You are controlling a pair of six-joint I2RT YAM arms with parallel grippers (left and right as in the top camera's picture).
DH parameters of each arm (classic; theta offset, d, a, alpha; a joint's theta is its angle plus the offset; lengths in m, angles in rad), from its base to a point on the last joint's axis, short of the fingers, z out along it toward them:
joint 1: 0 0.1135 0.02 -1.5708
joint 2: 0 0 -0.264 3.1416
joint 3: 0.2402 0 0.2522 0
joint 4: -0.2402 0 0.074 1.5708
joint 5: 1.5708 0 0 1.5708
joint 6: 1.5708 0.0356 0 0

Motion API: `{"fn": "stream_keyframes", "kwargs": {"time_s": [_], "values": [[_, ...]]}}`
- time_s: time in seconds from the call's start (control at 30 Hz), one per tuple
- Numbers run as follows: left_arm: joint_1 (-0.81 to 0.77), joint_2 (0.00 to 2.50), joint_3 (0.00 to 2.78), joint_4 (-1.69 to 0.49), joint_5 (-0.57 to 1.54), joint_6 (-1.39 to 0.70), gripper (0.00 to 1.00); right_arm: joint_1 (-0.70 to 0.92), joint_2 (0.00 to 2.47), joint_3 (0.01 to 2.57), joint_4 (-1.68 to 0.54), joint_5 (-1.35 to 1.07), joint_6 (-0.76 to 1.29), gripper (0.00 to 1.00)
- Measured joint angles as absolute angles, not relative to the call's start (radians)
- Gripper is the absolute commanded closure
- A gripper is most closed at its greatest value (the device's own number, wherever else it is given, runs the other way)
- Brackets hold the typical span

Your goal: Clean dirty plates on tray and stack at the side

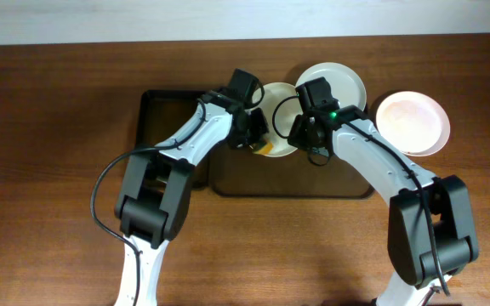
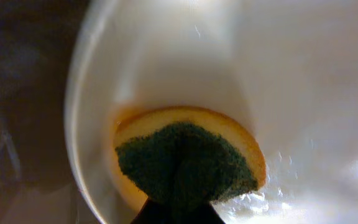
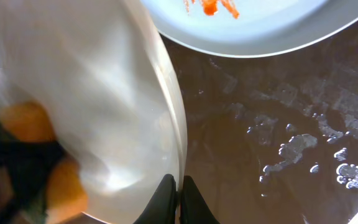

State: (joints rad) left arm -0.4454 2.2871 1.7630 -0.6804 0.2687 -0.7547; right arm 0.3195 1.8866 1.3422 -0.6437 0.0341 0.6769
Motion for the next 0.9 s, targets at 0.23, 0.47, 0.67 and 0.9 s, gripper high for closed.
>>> {"fn": "stream_keyframes", "kwargs": {"time_s": [0.23, 0.47, 0.67, 0.9], "values": [[-0.307, 2.270, 2.095, -0.842, 0.322, -0.701, 1.00, 0.325, 1.887, 1.342, -0.641, 0.016, 0.661, 0.96], [-0.219, 2.210, 2.120, -1.008, 0.419, -0.570, 1.00, 0.325, 1.835, 1.348, -0.693, 0.013, 0.456, 0.96], [-0.221, 2.210, 2.120, -1.011, 0.419, -0.542, 1.00, 0.325, 1.827, 1.363, -0.756, -0.009, 0.409, 0.75], [-0.221, 2.210, 2.120, -1.018, 0.405, -0.541, 1.00, 0.327, 1.999, 1.363, -0.726, -0.049, 0.400, 0.61]]}}
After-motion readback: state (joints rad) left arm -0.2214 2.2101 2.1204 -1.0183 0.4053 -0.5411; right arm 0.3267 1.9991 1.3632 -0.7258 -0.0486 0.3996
